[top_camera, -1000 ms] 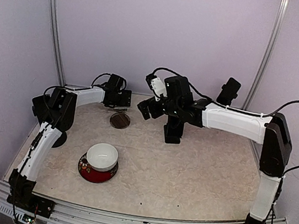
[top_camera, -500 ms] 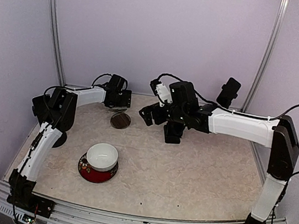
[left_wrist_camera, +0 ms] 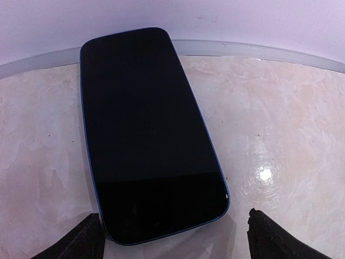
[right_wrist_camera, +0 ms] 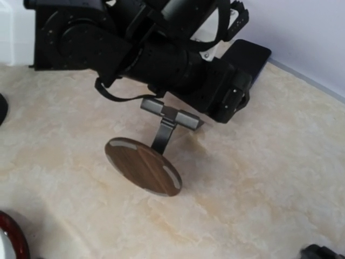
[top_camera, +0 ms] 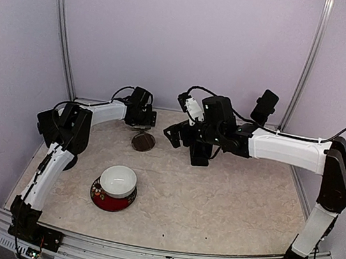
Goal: Place the phone on the phone stand
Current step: Pick up the phone from the corner of the board.
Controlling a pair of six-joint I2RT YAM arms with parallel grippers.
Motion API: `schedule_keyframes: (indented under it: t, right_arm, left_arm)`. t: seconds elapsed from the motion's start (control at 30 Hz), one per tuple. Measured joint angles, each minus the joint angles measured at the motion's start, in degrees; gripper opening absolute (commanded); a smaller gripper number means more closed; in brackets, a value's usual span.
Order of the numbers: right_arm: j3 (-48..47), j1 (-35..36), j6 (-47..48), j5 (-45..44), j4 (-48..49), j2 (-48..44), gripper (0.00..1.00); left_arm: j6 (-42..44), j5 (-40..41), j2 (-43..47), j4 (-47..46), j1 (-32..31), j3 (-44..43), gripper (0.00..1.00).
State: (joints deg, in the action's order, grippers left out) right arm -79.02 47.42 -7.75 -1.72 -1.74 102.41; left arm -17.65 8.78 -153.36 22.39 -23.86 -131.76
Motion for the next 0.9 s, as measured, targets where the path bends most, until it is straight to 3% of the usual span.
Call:
schedule_keyframes:
  t: [0.1,0.4,0.63,0.9]
  right_arm:
    - [1.4,0.0,-0.3,0.5,0.6,-0.3,1.0]
    - [3.9,0.0,-0.7,0.2,0.8,-2.8,1.0]
    - [3.8,0.0,-0.7,0.2,0.7,-3.0,1.0]
    - [3.1,0.0,-0.7,0.2,0.5,-3.0,1.0]
  left_arm:
    - [-0.1,0.1,0.1,-0.5,0.1,0.2,0.98]
    - [-0.5,2.6,1.6,-3.2,0.1,3.8,0.99]
    - [-1.9,2.6,-2.1,0.5,0.3,-3.8,0.98]
    - [-3.2,2.5,-2.4,0.6,1.0,-4.3,0.95]
